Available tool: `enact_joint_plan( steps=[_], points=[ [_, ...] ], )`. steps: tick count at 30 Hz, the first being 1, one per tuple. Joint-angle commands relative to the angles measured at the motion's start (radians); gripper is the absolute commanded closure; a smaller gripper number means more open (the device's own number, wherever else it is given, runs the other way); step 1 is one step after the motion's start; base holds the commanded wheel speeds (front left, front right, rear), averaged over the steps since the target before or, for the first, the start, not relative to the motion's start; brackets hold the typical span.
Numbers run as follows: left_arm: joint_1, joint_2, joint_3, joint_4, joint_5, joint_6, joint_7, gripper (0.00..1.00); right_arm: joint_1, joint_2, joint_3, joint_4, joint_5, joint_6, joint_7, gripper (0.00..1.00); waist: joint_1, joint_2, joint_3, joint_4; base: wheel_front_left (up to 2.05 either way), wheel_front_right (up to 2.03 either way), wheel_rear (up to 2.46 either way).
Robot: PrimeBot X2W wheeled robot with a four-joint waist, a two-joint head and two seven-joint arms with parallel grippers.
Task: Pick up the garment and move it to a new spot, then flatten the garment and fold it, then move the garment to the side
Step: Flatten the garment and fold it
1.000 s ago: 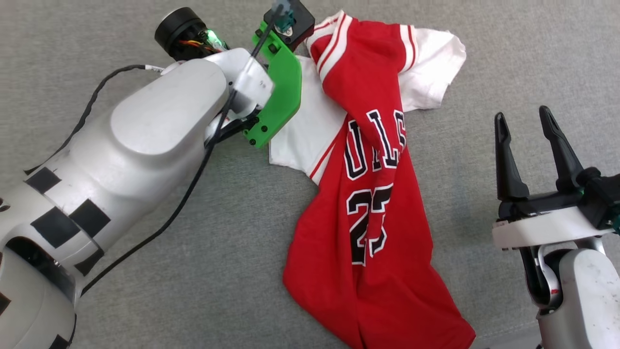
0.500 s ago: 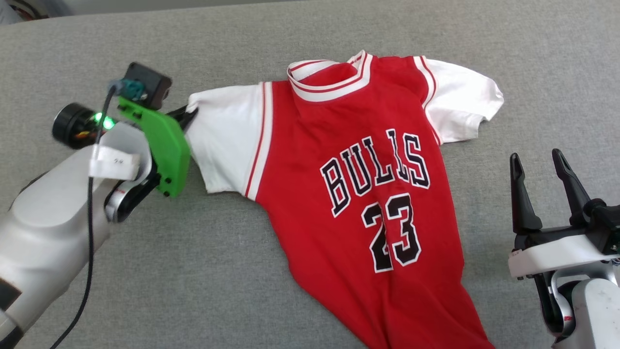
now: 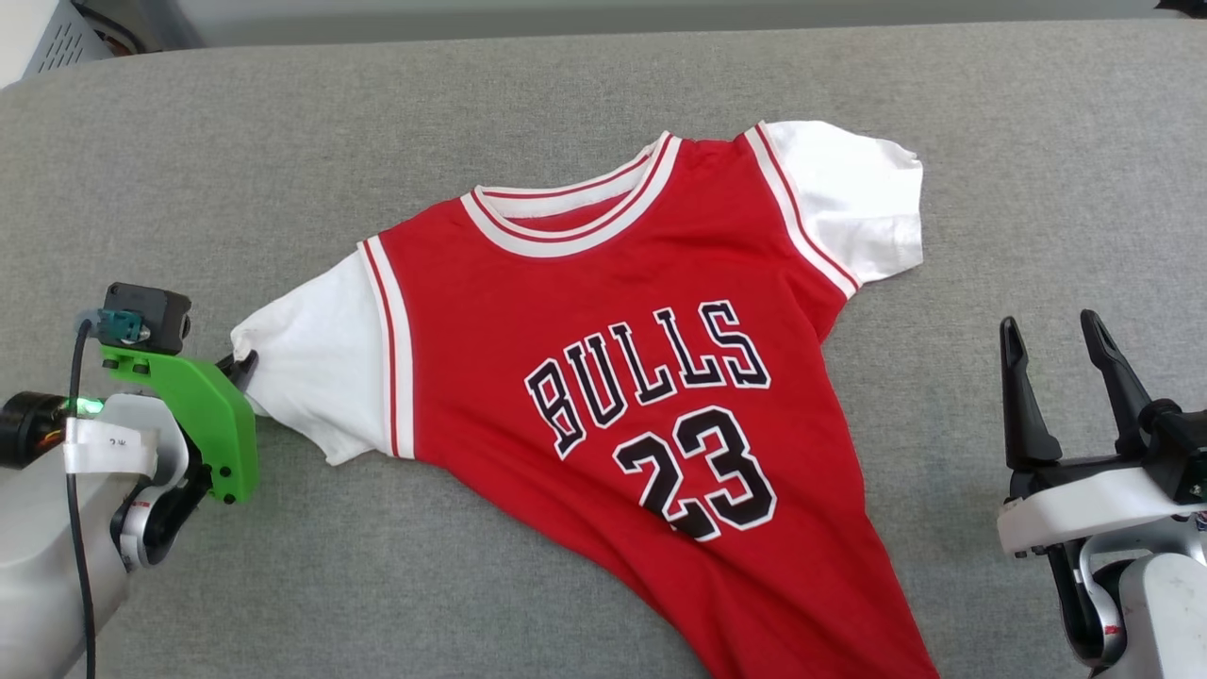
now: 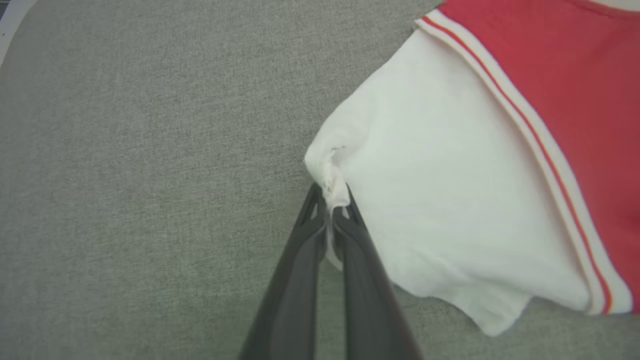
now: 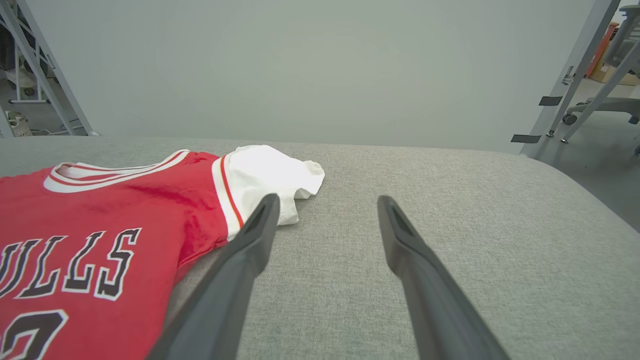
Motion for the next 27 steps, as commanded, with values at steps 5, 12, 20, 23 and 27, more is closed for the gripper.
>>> enact_joint_plan(
  steps=[5, 12, 20, 23, 27],
  points=[
    [0.026, -0.036, 0.021, 0.003, 0.013, 0.037, -0.105, 0.00, 0.000, -0.016, -0.004, 0.010, 0.008, -0.001, 0.005, 0.00, 0.0000, 0.0000, -0.025, 0.003, 0.00, 0.00, 0.00],
    [0.049, -0.068, 0.089, -0.074, 0.097, 0.151, -0.274, 0.00, -0.066, -0.088, -0.031, -0.035, 0.030, -0.001, 0.049, 0.00, 0.0000, 0.0000, -0.047, 0.029, 0.00, 0.00, 0.00],
    [0.197, -0.112, 0.376, -0.376, 0.368, 0.329, -0.281, 0.00, -0.253, -0.267, 0.033, -0.070, 0.105, -0.001, 0.250, 0.00, 0.0000, 0.0000, -0.007, 0.093, 0.00, 0.00, 0.00],
    [0.270, -0.152, 0.464, -0.458, 0.468, 0.359, -0.281, 0.00, -0.329, -0.361, 0.106, -0.045, 0.161, -0.001, 0.374, 0.00, 0.0000, 0.0000, 0.018, 0.123, 0.00, 0.00, 0.00],
    [0.348, -0.216, 0.558, -0.531, 0.575, 0.359, -0.281, 0.00, -0.435, -0.479, 0.211, 0.002, 0.278, -0.001, 0.570, 0.00, 0.0000, 0.0000, 0.058, 0.160, 0.00, 0.00, 0.00]
  ],
)
